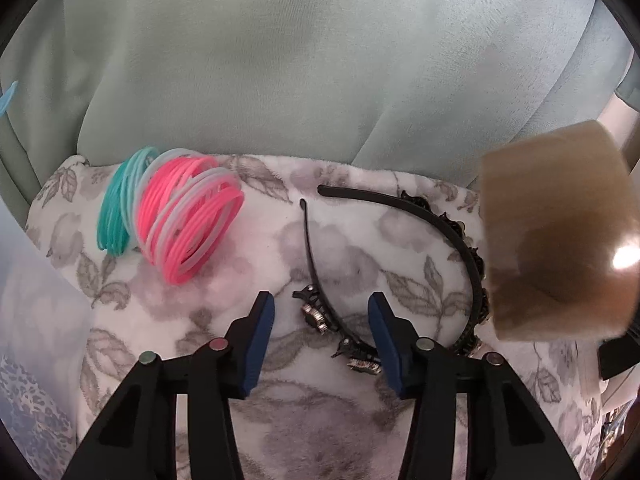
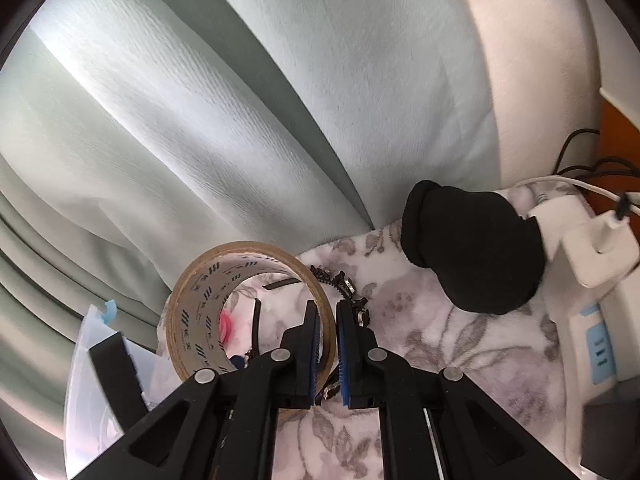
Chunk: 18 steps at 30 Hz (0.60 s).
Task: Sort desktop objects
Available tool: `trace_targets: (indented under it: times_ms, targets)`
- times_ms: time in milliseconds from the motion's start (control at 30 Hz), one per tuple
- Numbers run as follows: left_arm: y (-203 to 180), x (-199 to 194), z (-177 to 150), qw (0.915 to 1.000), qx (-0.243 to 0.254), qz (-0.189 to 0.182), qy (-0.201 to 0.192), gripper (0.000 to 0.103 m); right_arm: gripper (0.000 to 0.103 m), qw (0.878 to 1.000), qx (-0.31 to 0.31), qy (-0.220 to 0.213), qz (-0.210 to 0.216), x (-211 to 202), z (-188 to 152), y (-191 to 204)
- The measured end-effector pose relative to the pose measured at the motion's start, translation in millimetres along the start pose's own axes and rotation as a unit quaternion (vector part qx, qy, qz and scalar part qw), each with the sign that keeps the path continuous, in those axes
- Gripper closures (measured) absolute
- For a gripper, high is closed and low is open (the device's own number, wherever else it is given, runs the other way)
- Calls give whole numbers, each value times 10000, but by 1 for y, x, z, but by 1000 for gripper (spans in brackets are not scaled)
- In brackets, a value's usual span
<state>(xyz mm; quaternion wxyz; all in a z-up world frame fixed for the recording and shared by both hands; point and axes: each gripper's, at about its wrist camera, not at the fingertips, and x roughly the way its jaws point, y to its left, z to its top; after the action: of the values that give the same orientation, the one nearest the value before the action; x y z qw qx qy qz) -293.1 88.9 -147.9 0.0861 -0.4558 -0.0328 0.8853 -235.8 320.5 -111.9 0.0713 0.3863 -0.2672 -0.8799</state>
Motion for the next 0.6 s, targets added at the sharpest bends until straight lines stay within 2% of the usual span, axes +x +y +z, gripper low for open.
trace_targets:
  times_ms: [233, 400, 433, 600]
  targets:
    - [-5, -2, -3, 9999, 24, 162, 45, 71, 94, 10000, 35, -59, -24, -20, -6, -8]
    - [-3, -7, -4, 9998, -53, 188, -10, 77, 94, 9999, 42, -103, 22, -36, -12, -10]
    - [-4, -8, -4, 9998, -44, 185, -24, 83, 94, 9999, 42, -112, 34, -39, -13, -10]
    - [-6, -19, -12, 9999, -14, 151, 6, 85, 94, 9998, 68, -156, 52, -49, -9, 8]
